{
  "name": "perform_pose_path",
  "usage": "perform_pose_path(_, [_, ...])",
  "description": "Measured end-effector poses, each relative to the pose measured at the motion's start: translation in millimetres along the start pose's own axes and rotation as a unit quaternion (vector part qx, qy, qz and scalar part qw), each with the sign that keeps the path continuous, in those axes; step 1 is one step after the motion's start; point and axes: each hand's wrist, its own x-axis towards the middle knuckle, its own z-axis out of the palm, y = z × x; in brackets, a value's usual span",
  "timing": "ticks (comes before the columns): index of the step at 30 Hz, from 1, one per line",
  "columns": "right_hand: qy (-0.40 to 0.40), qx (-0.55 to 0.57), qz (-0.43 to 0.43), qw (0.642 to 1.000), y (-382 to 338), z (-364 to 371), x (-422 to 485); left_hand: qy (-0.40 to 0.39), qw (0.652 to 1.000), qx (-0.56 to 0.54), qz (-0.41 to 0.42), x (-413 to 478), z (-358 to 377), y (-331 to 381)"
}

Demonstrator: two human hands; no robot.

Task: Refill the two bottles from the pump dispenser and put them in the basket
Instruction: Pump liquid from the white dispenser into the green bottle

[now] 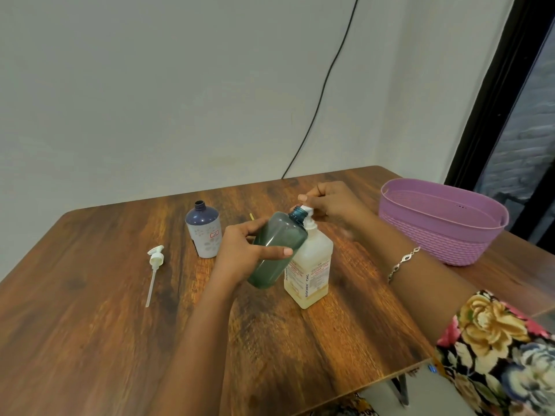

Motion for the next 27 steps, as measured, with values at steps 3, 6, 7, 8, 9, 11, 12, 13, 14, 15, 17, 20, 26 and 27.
perform_pose_path(3, [0.023, 0.018, -0.002, 1.0, 13, 1, -1, 0.002, 1.0, 0.01, -0.007, 2, 3, -7])
perform_pose_path(6, [0.017, 0.033, 0.006, 0.999, 17, 1, -2, 0.008, 1.0, 0.01, -0.011, 1, 5, -9])
perform_pose_path(7, [0.021, 0.035, 0.0, 0.999, 16, 2, -2, 0.008, 1.0, 0.01, -0.01, 1, 5, -9])
perform_pose_path(8, [0.028, 0.043, -0.006, 0.999, 14, 2, -2, 0.007, 1.0, 0.009, -0.01, 0, 4, -7])
perform_pose_path(9, [0.032, 0.06, -0.01, 0.998, 12, 3, -3, 0.008, 1.0, 0.005, -0.01, -1, 4, -5])
perform_pose_path(11, [0.015, 0.114, 0.0, 0.993, 4, 3, -4, 0.012, 1.0, 0.0, -0.007, -1, 2, -1])
perform_pose_path(12, [-0.003, 0.138, 0.01, 0.99, 1, 5, -5, 0.012, 1.0, 0.001, -0.005, -1, 2, 1])
perform_pose_path(13, [-0.012, 0.15, 0.016, 0.988, 1, 7, -6, 0.011, 1.0, 0.002, -0.003, 0, 1, 2])
perform_pose_path(14, [-0.01, 0.154, 0.017, 0.988, 2, 9, -6, 0.01, 1.0, 0.001, -0.004, 0, 1, 2])
perform_pose_path(15, [-0.003, 0.162, 0.016, 0.987, 5, 12, -5, 0.01, 1.0, 0.0, -0.005, 1, 1, 1])
perform_pose_path(17, [0.007, 0.207, 0.033, 0.978, 9, 14, -4, 0.007, 1.0, -0.001, -0.01, 0, 1, -3])
perform_pose_path(20, [0.006, 0.255, 0.066, 0.965, 9, 11, 0, 0.004, 1.0, 0.0, -0.009, 0, 1, -4])
perform_pose_path(26, [0.034, 0.217, 0.087, 0.972, 6, 13, 2, 0.008, 1.0, -0.003, -0.014, 4, -2, -4])
perform_pose_path(27, [0.039, 0.215, 0.086, 0.972, 5, 12, 2, 0.008, 1.0, -0.004, -0.014, 4, -2, -4])
